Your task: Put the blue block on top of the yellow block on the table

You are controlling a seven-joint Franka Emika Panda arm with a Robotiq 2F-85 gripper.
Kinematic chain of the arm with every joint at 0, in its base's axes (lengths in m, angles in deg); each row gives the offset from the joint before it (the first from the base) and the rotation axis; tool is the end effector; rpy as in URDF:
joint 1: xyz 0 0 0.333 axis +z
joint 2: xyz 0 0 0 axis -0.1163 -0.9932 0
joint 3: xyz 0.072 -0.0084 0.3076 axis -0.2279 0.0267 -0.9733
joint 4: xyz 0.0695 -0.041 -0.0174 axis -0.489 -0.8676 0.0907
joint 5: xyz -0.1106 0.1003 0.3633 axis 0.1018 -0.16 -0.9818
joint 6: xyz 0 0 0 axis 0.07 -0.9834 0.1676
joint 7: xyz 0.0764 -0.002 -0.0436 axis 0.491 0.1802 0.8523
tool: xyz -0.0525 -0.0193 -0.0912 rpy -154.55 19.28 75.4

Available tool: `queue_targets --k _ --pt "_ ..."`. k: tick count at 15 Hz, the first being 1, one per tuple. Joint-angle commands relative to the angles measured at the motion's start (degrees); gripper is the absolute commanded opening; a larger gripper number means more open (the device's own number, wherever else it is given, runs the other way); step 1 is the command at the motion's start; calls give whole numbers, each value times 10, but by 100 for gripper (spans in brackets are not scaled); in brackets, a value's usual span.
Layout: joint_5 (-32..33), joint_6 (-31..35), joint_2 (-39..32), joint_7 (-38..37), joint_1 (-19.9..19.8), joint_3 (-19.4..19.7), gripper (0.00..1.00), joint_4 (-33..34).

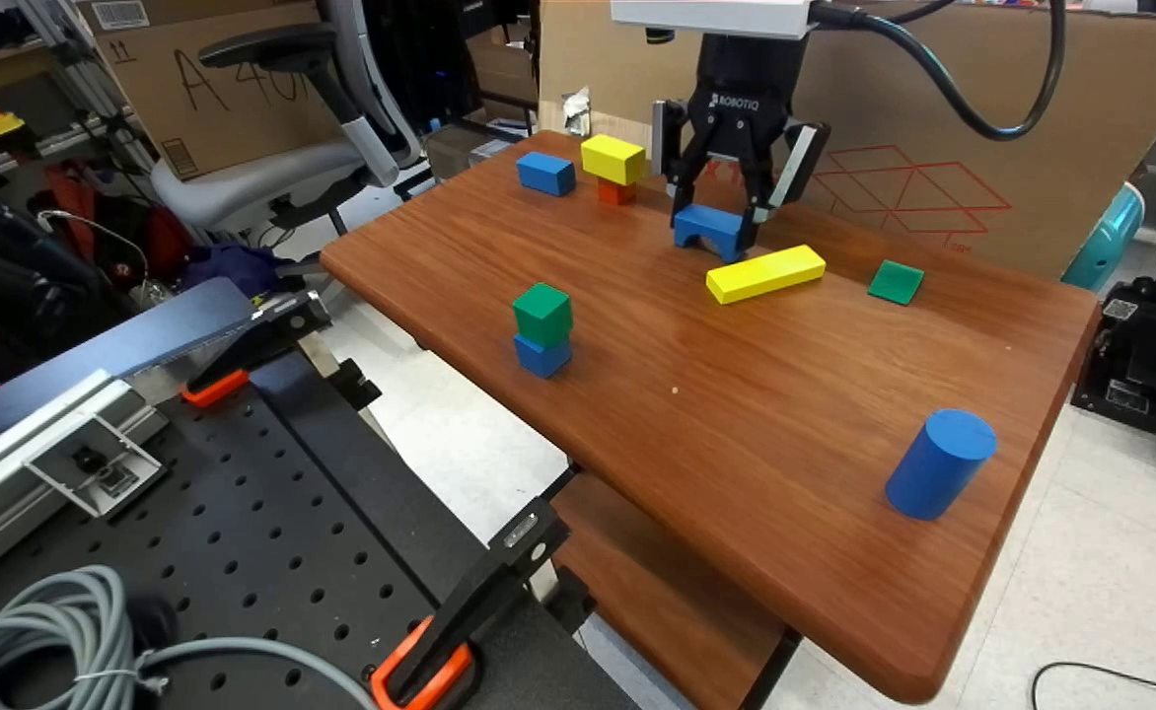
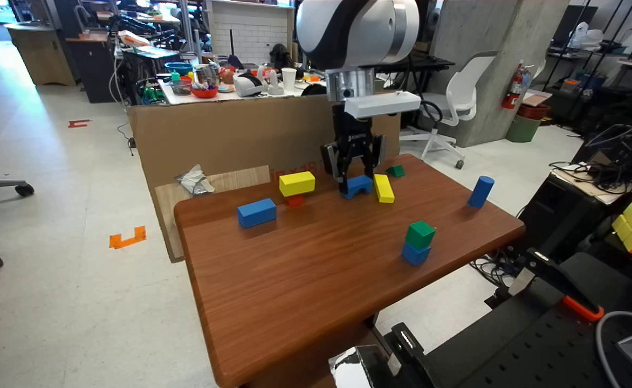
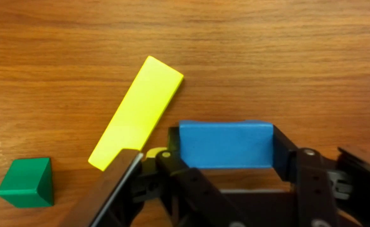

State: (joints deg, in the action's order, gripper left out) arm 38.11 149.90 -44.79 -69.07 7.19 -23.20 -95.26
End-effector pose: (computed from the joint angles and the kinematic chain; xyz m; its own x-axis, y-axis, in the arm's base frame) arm 0.7074 0.0005 0.1099 0.9550 0.0492 -0.2925 0.0695 -0.9958 0.0593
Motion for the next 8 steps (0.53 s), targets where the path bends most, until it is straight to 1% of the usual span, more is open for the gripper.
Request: queue_targets --k 1,8 --pt "11 -9 -29 13 9 5 42 46" --pt "2 -23 -48 25 4 -1 42 80"
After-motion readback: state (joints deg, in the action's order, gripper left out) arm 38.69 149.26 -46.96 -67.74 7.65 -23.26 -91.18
